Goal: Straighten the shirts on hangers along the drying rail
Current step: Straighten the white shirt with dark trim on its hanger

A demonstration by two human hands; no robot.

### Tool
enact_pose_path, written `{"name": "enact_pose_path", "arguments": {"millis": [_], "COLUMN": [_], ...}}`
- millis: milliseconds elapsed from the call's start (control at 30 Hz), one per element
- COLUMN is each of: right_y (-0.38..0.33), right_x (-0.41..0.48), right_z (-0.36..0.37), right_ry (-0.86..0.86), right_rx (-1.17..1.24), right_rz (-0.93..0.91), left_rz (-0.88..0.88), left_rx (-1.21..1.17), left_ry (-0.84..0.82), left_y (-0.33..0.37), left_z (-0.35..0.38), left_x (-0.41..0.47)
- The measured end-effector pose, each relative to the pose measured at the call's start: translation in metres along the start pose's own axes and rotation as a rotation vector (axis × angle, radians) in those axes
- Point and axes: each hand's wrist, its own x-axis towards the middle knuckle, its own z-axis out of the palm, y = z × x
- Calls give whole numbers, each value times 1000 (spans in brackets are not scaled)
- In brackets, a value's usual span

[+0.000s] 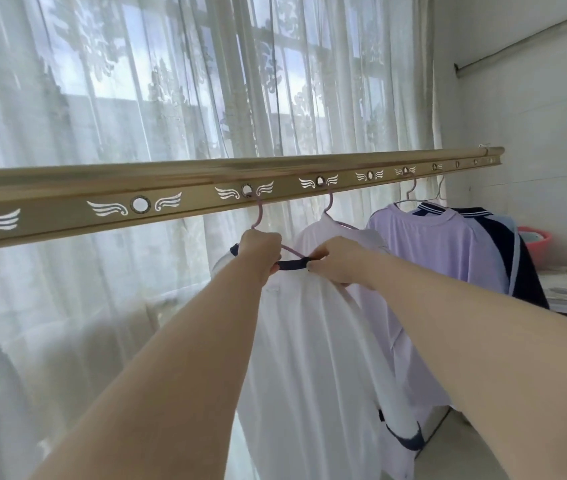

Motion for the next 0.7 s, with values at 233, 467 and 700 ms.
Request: {"name": "enact_pose_path", "arguments": {"millis": [233,467,700], "right_y": [0,5,2], "right_x": [10,21,20], "right_z": [-6,-9,-14], "right_ry": [-320,-424,-461], "right_rx": [74,45,5], "right_rz": [-66,-129,-176], "left_rz": [-94,-61,-56], "left_rx": [-51,55,78], "left_ry": [130,152,198], "left_y": [-2,-3,1], "left_z": [5,11,10], "left_x": [12,18,15]}}
